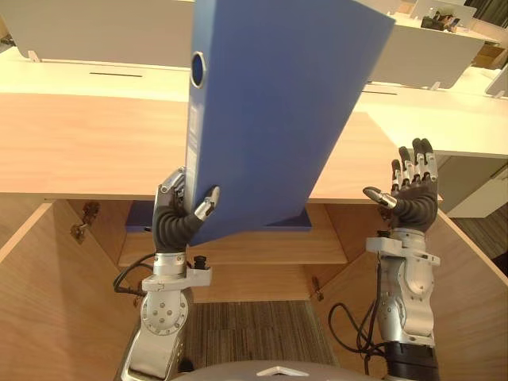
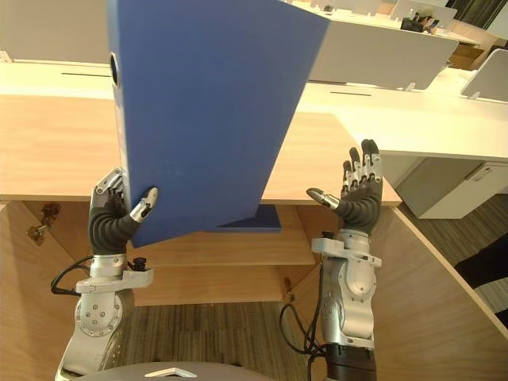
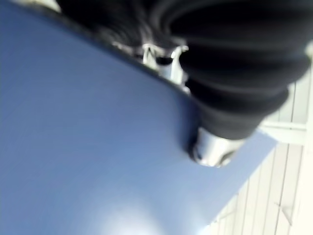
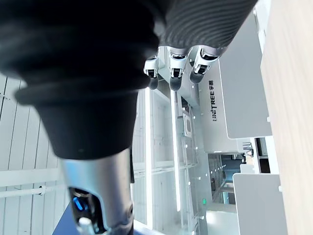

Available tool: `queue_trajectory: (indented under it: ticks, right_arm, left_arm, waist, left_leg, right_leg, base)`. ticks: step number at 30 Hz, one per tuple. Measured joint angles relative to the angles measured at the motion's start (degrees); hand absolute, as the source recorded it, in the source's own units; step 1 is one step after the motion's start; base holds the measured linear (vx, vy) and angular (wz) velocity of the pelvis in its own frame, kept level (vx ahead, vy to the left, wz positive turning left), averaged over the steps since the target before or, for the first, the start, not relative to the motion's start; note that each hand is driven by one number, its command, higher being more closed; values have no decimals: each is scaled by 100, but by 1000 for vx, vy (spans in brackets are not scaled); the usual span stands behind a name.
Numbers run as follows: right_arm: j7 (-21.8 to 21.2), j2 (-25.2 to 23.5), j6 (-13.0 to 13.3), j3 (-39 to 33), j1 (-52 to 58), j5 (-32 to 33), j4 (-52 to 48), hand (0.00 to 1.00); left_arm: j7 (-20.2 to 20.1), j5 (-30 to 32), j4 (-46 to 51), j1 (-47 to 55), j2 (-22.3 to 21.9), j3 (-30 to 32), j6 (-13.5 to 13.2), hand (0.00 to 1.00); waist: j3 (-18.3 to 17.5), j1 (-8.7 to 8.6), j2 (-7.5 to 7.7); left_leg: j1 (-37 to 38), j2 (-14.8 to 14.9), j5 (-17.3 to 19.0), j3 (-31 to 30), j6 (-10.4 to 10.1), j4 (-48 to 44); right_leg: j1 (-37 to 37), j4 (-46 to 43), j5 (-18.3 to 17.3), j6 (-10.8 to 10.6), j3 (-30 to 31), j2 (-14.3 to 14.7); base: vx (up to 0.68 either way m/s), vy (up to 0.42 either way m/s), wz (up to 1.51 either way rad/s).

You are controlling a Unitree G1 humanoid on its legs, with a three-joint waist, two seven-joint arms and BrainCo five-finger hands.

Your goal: Walk over to the cabinet, pick up the folder, carry it to the office cabinet, place the folder inside the office cabinet, then close the office cabinet door

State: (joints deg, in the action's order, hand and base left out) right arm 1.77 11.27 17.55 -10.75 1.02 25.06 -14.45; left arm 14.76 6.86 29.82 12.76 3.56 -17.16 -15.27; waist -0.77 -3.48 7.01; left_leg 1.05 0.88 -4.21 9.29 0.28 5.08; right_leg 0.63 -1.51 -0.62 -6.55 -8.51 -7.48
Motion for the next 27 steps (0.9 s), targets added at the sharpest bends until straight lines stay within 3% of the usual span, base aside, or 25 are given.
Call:
queue_trajectory:
  ticks: [7, 17, 18, 27]
  right_arm:
    - [-520, 309, -63, 502, -223, 223, 217, 0]
    - [-886, 596, -256, 1175, -469, 288, 479, 0]
    - [-892, 641, -275, 1226, -470, 320, 516, 100]
    - [-1127, 791, -408, 1534, -473, 517, 771, 100]
  left_arm:
    - [-352, 9, -173, 5, 145, -139, -32, 100]
    - [-518, 18, -249, 3, 231, -341, -67, 100]
    - [-518, 19, -249, 3, 234, -343, -79, 100]
    - [-453, 75, -250, 1, 397, -380, -235, 100]
  waist:
    - [-20, 37, 44]
    - [-20, 66, 44]
    - [-21, 75, 44]
    - [-108, 146, 113]
  left_leg:
    - [-24, -10, -52, -17, 17, 0]
    - [-31, -3, -117, -76, 13, 6]
    - [-35, -3, -118, -76, 13, 6]
    - [-120, -5, -138, -94, -1, 6]
  right_leg:
    - [15, 16, 66, 24, -5, -4]
    - [2, 4, 64, 25, -29, 2]
    - [-2, 12, 46, 42, -29, 2]
    - [-75, 22, 65, 49, -22, 2]
  base:
    - [0, 0, 0]
    - [-25, 3, 2]
    - [-56, 11, 0]
    - [-17, 5, 1]
